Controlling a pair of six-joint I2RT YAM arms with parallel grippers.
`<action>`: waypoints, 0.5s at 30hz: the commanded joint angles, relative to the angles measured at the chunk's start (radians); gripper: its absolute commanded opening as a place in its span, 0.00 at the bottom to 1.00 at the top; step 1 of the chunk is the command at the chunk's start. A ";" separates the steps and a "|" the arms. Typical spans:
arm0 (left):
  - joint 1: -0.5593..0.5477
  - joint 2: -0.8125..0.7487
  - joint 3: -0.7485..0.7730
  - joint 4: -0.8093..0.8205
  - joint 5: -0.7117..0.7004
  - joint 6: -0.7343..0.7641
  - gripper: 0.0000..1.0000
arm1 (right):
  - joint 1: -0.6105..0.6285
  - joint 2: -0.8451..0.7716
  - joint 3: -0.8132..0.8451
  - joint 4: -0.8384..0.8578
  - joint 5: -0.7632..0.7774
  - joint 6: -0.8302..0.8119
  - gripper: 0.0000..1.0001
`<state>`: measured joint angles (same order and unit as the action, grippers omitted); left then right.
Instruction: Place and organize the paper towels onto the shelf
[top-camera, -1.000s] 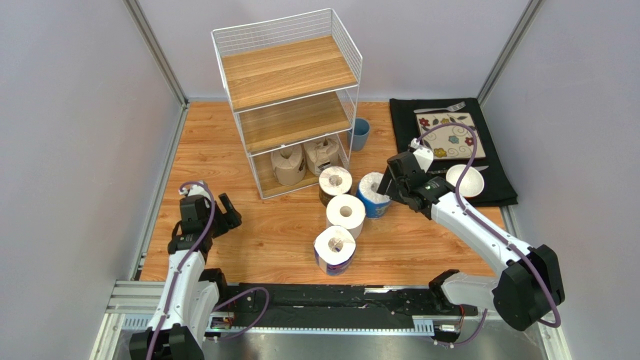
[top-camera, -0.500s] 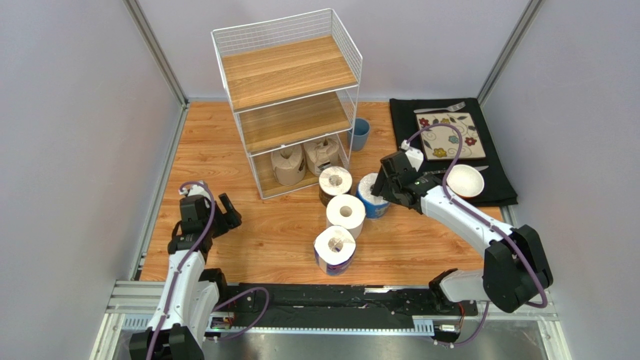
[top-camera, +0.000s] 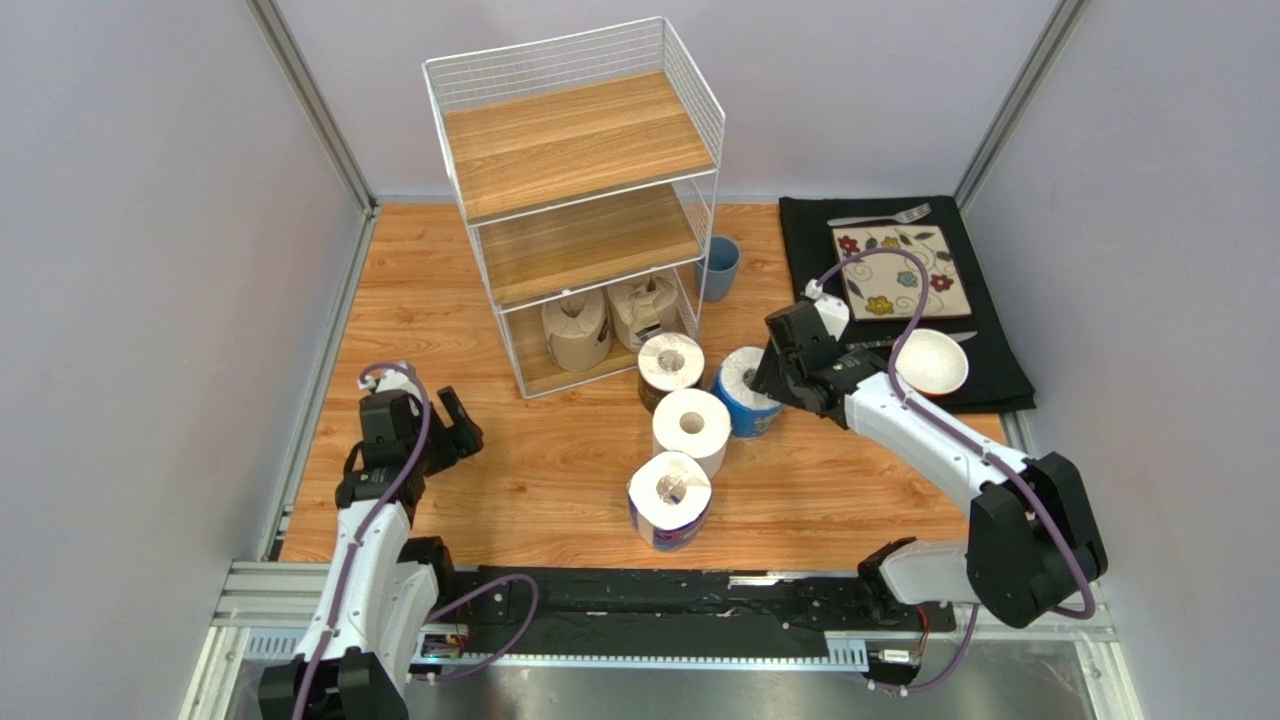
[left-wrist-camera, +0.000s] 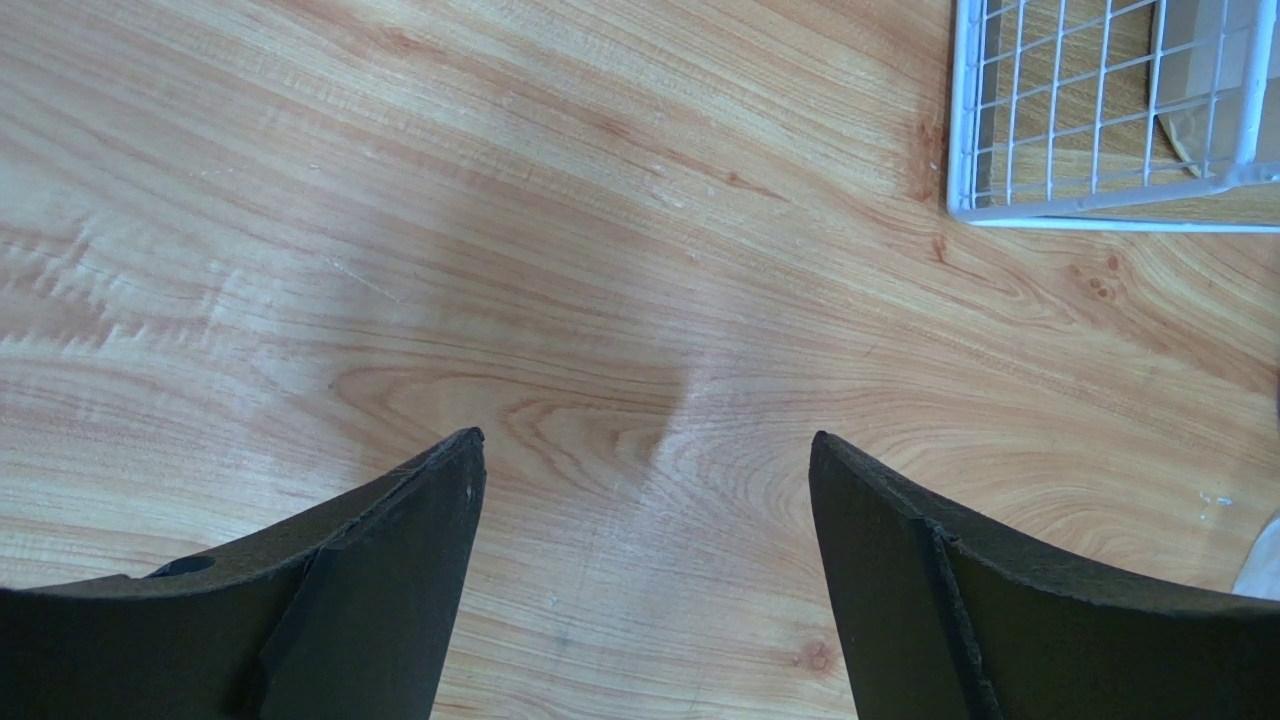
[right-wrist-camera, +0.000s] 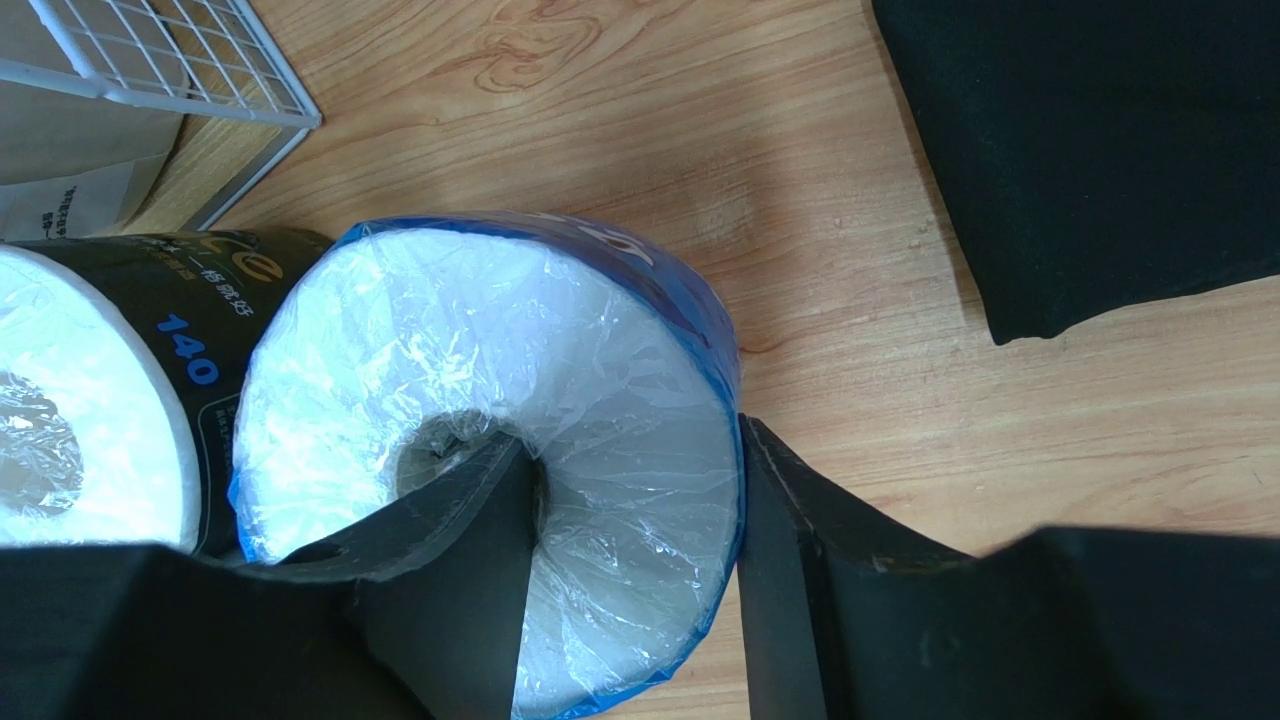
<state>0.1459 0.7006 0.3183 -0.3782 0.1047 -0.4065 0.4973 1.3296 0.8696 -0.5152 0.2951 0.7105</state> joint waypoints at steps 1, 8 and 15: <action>0.007 -0.009 0.001 0.002 0.012 0.011 0.88 | -0.008 -0.059 -0.006 0.000 -0.005 -0.019 0.29; 0.007 -0.004 -0.001 0.009 0.023 0.011 0.88 | -0.011 -0.230 0.133 -0.025 0.038 -0.164 0.28; 0.009 -0.006 0.001 0.005 0.020 0.011 0.88 | -0.011 -0.254 0.287 -0.022 -0.123 -0.270 0.29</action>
<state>0.1459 0.7006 0.3183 -0.3782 0.1158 -0.4065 0.4892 1.1076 1.0561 -0.6056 0.2817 0.5217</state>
